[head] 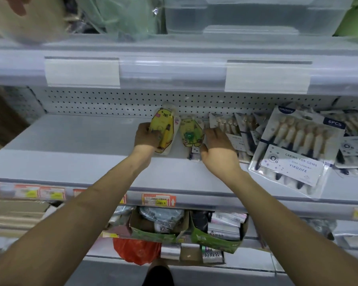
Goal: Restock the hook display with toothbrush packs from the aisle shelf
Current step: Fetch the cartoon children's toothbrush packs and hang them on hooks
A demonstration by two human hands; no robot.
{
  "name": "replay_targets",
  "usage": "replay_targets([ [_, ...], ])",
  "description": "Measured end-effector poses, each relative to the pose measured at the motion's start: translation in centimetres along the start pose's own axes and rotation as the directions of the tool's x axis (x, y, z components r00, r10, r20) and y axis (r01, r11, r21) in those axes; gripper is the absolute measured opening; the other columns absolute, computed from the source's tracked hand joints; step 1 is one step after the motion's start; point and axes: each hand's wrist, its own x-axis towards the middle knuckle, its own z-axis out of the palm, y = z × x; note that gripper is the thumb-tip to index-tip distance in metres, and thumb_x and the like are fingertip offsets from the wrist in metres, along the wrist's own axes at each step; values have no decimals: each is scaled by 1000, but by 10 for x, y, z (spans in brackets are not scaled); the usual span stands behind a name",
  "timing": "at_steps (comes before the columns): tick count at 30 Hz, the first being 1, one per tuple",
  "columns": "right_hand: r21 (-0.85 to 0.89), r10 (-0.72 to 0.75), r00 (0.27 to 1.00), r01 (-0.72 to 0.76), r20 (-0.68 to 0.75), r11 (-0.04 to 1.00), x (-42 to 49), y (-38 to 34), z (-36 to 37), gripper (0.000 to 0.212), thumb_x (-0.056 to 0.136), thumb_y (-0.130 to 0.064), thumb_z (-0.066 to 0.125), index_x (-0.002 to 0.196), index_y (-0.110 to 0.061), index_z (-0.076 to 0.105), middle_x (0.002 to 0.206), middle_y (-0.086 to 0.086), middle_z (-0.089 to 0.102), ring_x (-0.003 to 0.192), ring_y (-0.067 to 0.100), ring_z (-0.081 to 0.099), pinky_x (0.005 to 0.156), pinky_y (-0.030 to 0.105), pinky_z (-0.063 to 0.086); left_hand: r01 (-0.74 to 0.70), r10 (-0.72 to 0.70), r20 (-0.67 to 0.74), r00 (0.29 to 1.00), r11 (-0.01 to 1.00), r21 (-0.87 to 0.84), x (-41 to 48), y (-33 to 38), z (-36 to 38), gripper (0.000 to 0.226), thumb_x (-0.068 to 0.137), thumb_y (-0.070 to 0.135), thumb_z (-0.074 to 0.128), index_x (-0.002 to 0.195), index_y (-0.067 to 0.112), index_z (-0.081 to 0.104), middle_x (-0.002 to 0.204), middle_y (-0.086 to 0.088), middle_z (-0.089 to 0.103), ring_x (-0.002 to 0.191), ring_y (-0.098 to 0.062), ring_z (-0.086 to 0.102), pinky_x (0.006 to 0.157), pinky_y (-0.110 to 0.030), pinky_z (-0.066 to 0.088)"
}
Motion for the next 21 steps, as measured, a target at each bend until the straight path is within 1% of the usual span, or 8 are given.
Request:
replay_targets([
  [2,25,10,1000,-11,12,1000,21,-6,9,48,100,-17,53,146,-7,48,140,20,50,121,39,54,89,46,54,27,-29,-26,999,996,-89,0,-6,-6,21,93,-6,55,91,14,63,87,-2,66,82,-22,65,72,-30,55],
  [5,2,55,998,-55,42,998,50,-16,21,49,102,-22,51,148,-6,44,146,21,46,127,41,50,96,48,52,77,-87,-56,995,983,-167,4,-16,-10,24,93,-3,61,109,15,59,110,-12,69,103,-33,68,88,-45,62],
  [9,-13,141,987,-141,74,990,67,-24,37,54,103,-29,52,148,-1,41,146,26,44,127,44,52,95,47,49,118,-128,-34,991,973,-199,3,-24,-13,31,95,-1,59,121,15,55,117,-11,68,106,-31,70,78,-38,62],
  [11,-8,166,983,-166,73,986,67,-25,46,56,101,-26,54,150,-2,39,148,26,43,133,44,47,103,48,46,114,-123,-32,992,973,-200,3,-25,-14,31,97,1,58,124,15,55,118,-10,68,106,-29,70,72,-33,60],
  [14,-20,135,989,-134,56,991,66,-24,56,63,98,-19,59,154,-1,35,158,24,36,146,43,33,121,48,33,117,-124,-28,992,976,-183,3,-24,-13,29,100,2,57,126,16,55,119,-8,68,106,-26,70,69,-30,60],
  [16,-16,127,990,-126,58,992,67,-25,58,65,96,-15,59,155,0,34,161,24,31,149,44,28,124,48,28,117,-123,-23,992,977,-177,1,-22,-14,29,100,3,56,126,15,56,119,-8,68,106,-27,70,70,-32,60],
  [19,104,184,977,-195,103,975,71,-28,55,72,93,-9,65,156,-3,31,161,25,25,146,46,35,119,47,38,123,-127,-14,992,976,-179,-2,-22,-17,29,99,1,57,124,15,55,118,-9,68,106,-29,70,71,-33,60],
  [21,217,234,964,-257,126,942,70,-30,48,73,92,-6,68,155,-4,33,157,25,29,140,44,43,113,44,43,130,-135,-12,991,974,-185,-5,-21,-18,27,99,0,57,120,16,55,114,-7,67,106,-29,69,69,-30,58],
])
